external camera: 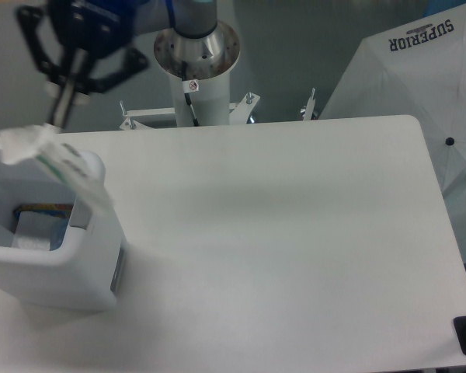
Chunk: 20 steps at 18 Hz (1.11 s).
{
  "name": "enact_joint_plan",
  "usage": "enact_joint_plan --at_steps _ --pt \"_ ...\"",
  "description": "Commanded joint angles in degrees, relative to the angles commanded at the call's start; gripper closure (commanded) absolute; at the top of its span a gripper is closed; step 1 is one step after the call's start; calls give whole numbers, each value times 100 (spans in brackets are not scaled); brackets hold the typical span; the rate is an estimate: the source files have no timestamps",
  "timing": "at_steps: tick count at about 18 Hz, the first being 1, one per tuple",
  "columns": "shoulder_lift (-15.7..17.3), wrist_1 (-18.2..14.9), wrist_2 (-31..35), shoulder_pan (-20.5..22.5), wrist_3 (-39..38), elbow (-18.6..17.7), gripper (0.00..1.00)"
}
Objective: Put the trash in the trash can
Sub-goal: 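Lift the bag and carry it over the white bin, then lower the bag into the bin and open the gripper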
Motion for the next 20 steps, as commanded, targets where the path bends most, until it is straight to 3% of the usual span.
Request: enact_joint_plan --at_steps 8,14,20 --pt "-228 -9 0 -424 -9 -492 100" --pt "-615 0 52 -495 -9 -545 100" --pt "-677 0 290 -495 61 -975 100"
